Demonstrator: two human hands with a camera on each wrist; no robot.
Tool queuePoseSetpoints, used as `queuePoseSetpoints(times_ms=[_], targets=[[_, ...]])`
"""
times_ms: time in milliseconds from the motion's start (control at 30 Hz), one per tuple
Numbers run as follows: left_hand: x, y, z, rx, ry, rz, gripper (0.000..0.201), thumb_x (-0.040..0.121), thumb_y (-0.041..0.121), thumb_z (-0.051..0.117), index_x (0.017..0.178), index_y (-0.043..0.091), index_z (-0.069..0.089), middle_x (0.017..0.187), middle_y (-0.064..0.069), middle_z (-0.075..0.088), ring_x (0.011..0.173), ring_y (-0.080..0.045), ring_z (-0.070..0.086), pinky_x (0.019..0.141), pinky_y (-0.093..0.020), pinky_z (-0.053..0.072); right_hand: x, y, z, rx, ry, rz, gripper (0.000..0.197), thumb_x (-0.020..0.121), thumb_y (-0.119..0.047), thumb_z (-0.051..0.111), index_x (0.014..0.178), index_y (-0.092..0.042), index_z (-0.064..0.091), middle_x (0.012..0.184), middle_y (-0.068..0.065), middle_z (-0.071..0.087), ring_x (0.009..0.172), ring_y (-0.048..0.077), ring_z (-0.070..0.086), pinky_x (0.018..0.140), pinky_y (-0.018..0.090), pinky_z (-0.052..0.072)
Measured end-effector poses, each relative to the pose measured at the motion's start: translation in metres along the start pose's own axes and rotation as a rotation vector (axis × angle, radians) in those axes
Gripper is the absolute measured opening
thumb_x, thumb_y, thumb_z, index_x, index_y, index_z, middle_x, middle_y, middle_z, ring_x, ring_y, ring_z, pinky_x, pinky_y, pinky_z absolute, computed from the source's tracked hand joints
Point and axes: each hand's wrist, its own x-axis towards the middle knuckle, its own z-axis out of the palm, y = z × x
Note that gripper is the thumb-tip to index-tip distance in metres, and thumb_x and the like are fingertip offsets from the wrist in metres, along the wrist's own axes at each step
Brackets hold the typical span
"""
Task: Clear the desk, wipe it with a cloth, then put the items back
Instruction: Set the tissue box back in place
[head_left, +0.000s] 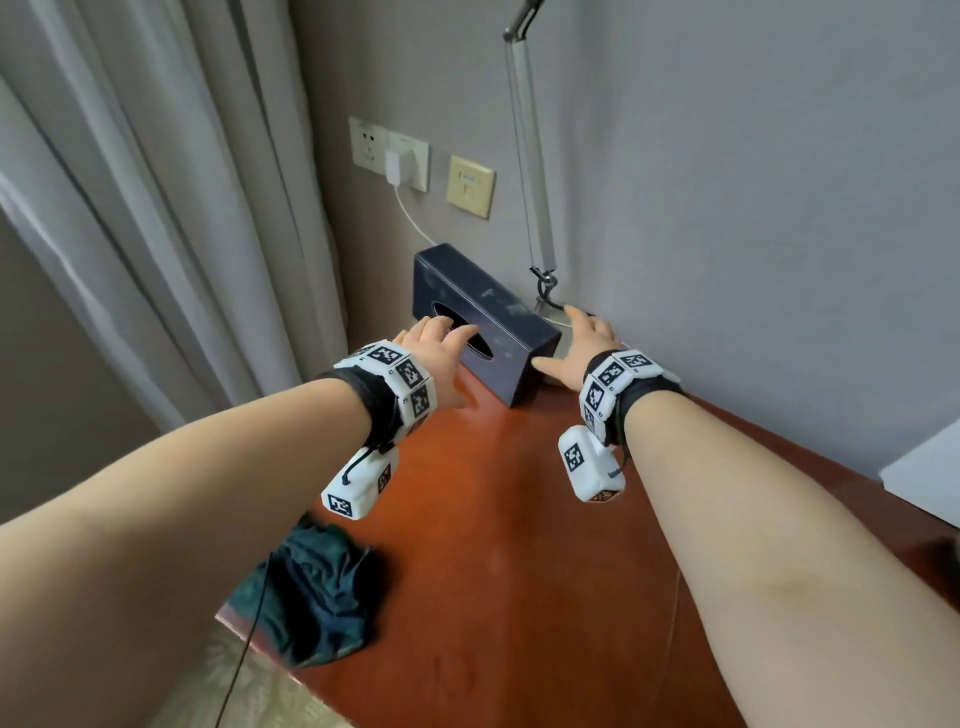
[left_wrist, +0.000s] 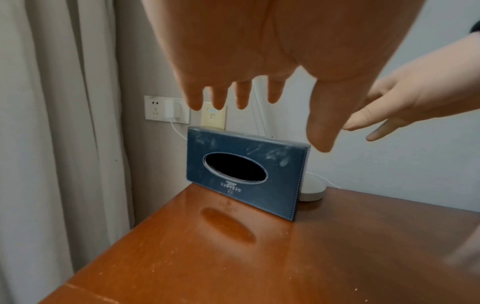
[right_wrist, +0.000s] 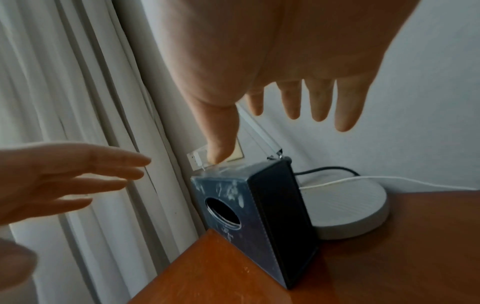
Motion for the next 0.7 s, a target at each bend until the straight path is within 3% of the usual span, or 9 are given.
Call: queuePoseSetpoints(times_ms=[167,300,400,500,600,700], targets=[[0.014,-0.018,0.014,-0.04,-0.04,-0.054,0.088,0.081,0.041,0.064,0.149,0.031,0.009,0.156,0.0,0.009,0.146,-0.021,0.005,0.118,-0.043,0.017,0.039,-0.018,0.031,-0.019,-0.08,-0.048,0.082,0.087,-0.038,0.062,0.15,-0.025,0.012,0.157,0.01,0.008,0.143,0.033,0.014,0.115,0.05,0.021],[0.031,-0.021,0.016,-0.022,-0.057,-0.052,0.088,0.084,0.035,0.064,0.15,0.031,0.007,0.158,0.0,0.004,0.147,-0.022,0.0,0.12,-0.042,0.012,0.05,-0.011,0.045,-0.145,-0.009,-0.065,0.061,0.093,-0.035,0.053,0.146,-0.03,0.023,0.154,0.007,0.016,0.136,0.032,0.026,0.108,0.044,0.032],[0.044,-0.013,0.018,0.015,-0.056,-0.028,0.087,0.085,0.032,0.064,0.15,0.032,0.007,0.158,0.0,0.002,0.147,-0.022,-0.002,0.119,-0.041,0.011,0.056,-0.007,0.047,-0.148,0.04,-0.073,0.058,0.091,-0.038,0.054,0.142,-0.031,0.029,0.149,0.011,0.023,0.135,0.033,0.028,0.107,0.044,0.034],[0.054,-0.002,0.021,0.063,-0.052,0.009,0.085,0.086,0.031,0.063,0.15,0.031,0.007,0.158,-0.001,0.001,0.147,-0.023,-0.003,0.118,-0.041,0.011,0.058,-0.013,0.045,-0.02,0.008,-0.066,0.049,0.089,-0.03,0.058,0.134,-0.025,0.038,0.138,0.013,0.033,0.123,0.035,0.042,0.094,0.042,0.042],[0.064,0.006,0.025,0.08,-0.058,0.017,0.088,0.085,0.031,0.064,0.15,0.032,0.004,0.159,0.0,-0.002,0.147,-0.022,-0.004,0.118,-0.041,0.01,0.05,-0.013,0.044,-0.027,0.013,-0.093,0.043,0.087,-0.025,0.059,0.127,-0.025,0.042,0.13,0.011,0.036,0.116,0.034,0.044,0.081,0.037,0.041],[0.072,0.013,0.027,0.132,-0.103,0.032,0.089,0.086,0.03,0.063,0.15,0.033,0.0,0.159,0.001,-0.007,0.147,-0.022,-0.008,0.118,-0.041,0.006,0.037,0.001,0.039,-0.038,-0.037,-0.074,0.043,0.087,-0.028,0.059,0.125,-0.026,0.042,0.127,0.011,0.036,0.112,0.033,0.048,0.082,0.036,0.043]])
